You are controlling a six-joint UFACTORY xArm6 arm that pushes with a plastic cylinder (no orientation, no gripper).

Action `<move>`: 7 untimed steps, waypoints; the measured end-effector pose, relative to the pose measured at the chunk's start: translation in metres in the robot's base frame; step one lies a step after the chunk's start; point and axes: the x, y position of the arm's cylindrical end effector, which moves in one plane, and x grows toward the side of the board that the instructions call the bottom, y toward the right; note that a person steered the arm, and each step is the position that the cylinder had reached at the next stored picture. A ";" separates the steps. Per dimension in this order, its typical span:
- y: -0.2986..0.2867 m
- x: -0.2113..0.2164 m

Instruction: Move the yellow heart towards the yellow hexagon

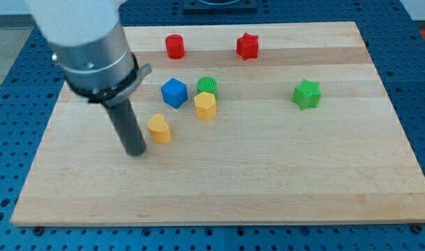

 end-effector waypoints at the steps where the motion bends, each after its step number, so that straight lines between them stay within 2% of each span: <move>1: 0.012 -0.028; 4: 0.019 0.005; 6: 0.019 -0.028; 7: 0.013 0.011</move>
